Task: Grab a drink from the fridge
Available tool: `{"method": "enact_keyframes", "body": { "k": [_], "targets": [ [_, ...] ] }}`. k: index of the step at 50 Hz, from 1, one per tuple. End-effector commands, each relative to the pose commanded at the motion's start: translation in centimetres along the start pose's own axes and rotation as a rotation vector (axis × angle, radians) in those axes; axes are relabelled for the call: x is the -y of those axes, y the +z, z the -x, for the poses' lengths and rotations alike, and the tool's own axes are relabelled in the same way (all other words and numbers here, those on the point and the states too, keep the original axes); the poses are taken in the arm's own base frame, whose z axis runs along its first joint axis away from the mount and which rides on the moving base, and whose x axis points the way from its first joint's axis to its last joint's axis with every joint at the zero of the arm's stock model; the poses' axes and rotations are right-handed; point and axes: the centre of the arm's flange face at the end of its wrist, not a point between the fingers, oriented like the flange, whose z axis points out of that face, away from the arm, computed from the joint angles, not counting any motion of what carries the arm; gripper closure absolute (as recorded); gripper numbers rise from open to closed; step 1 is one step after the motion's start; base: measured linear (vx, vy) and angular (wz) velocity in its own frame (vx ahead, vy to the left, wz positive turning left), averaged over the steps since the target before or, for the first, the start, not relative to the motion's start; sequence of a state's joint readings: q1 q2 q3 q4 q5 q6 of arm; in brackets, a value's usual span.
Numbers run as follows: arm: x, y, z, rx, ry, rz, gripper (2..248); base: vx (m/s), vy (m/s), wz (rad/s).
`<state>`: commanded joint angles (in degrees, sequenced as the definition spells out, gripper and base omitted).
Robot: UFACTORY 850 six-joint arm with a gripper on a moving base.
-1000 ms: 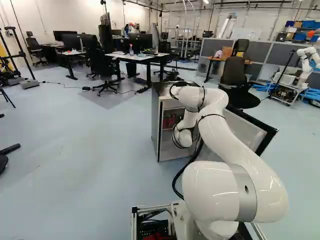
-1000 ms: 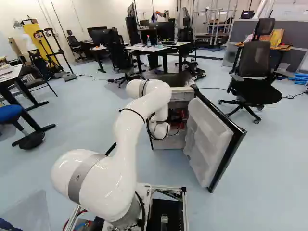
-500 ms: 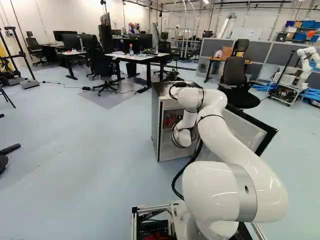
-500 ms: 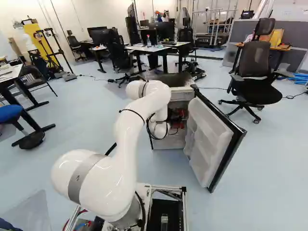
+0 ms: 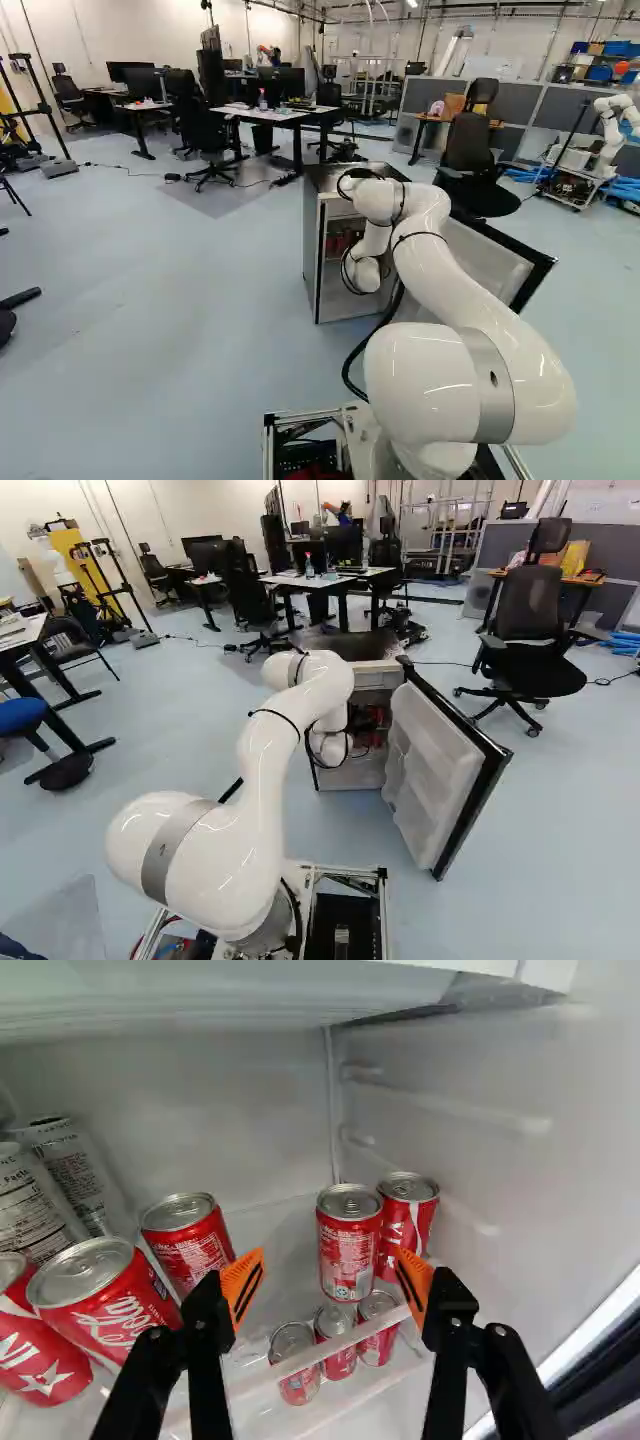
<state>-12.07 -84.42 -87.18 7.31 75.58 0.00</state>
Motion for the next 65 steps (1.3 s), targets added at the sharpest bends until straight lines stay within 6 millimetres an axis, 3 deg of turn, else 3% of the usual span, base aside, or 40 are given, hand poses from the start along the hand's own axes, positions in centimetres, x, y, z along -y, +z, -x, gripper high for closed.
{"method": "enact_keyframes", "body": {
  "k": [65],
  "targets": [
    [1.1, 3.7, 1.4, -0.027, 0.008, -0.013, 62, 0.0, 0.0, 0.0]
  ]
}}
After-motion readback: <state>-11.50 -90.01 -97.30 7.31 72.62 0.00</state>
